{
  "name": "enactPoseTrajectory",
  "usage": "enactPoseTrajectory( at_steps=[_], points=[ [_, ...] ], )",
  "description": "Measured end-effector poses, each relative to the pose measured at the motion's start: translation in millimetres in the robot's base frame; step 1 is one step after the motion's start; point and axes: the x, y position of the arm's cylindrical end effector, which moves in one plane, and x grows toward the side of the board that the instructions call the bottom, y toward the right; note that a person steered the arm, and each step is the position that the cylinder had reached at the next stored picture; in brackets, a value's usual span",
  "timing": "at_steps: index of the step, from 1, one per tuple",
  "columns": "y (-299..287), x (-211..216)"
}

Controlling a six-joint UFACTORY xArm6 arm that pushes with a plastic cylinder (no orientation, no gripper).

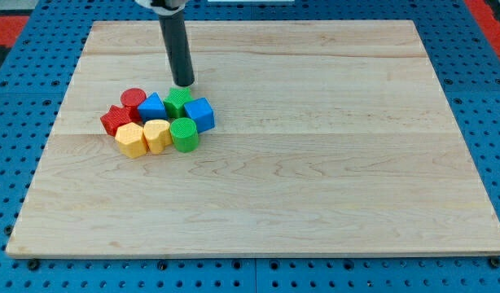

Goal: Move the green star and the blue blocks slightly to the bottom

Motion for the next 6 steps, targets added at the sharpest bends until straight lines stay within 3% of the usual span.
enactPoseTrajectory(
  at_steps=[1,2,4,6],
  points=[
    [74.2,1.0],
    [91.4,13.5],
    [-31.9,24.7],
    [-36.8,36.4]
  ],
)
